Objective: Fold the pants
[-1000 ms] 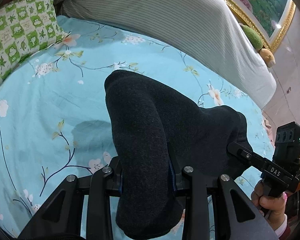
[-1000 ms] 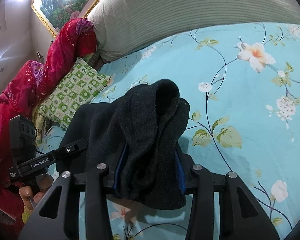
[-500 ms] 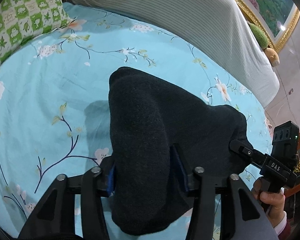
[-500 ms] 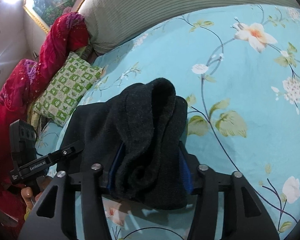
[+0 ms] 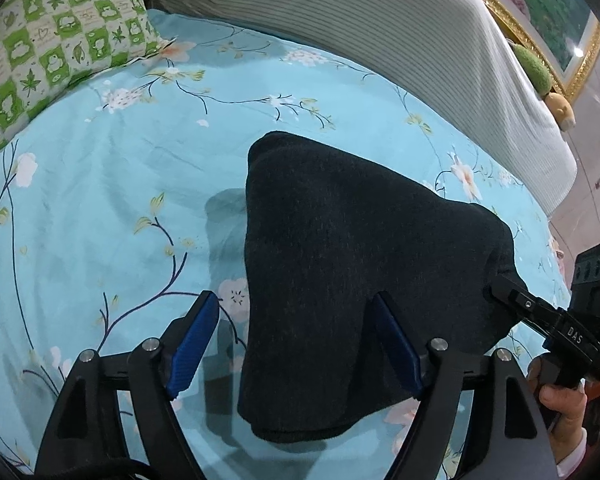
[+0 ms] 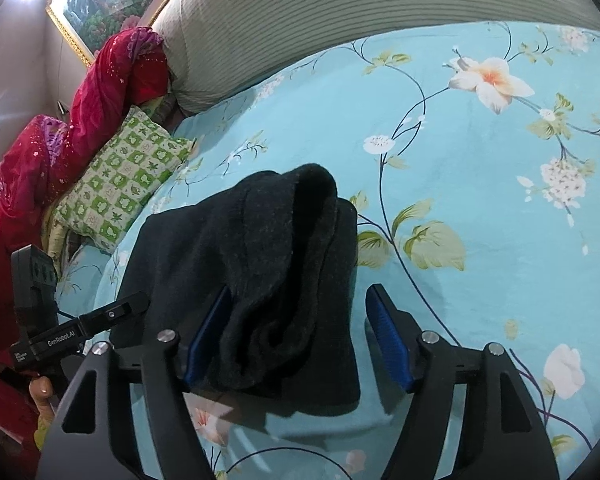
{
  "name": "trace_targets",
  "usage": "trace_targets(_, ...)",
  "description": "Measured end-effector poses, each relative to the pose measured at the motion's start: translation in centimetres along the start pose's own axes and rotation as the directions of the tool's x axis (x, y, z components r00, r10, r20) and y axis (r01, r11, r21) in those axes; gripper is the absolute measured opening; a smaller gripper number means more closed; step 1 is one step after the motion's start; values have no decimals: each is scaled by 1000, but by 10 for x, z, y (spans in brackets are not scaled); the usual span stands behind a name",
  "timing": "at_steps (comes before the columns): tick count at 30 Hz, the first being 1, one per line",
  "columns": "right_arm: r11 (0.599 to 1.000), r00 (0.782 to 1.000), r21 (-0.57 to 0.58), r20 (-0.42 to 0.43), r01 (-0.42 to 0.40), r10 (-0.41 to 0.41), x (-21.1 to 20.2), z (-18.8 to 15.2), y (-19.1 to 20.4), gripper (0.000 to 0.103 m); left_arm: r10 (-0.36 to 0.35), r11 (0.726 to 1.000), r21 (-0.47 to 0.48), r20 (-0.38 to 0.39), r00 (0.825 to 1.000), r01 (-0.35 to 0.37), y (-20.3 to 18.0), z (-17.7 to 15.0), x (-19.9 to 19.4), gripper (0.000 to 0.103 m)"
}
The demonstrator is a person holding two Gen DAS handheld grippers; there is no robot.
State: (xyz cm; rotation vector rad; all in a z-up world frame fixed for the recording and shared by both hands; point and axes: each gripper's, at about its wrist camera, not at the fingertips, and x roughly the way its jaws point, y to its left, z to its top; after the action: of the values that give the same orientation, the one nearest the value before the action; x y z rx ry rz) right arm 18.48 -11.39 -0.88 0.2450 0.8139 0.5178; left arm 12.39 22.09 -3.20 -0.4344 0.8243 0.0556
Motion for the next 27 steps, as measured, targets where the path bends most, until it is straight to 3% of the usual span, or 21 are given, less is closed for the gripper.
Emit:
trace_targets(11, 998, 998, -43, 45, 41, -39, -20, -6, 14, 81, 60, 998, 24, 18, 998, -60, -11, -15, -18, 81)
trace_targets(27, 967, 993, -231, 82, 107, -90, -46, -35, 59, 86, 169, 979, 99, 76, 983, -177, -38, -54, -53, 82)
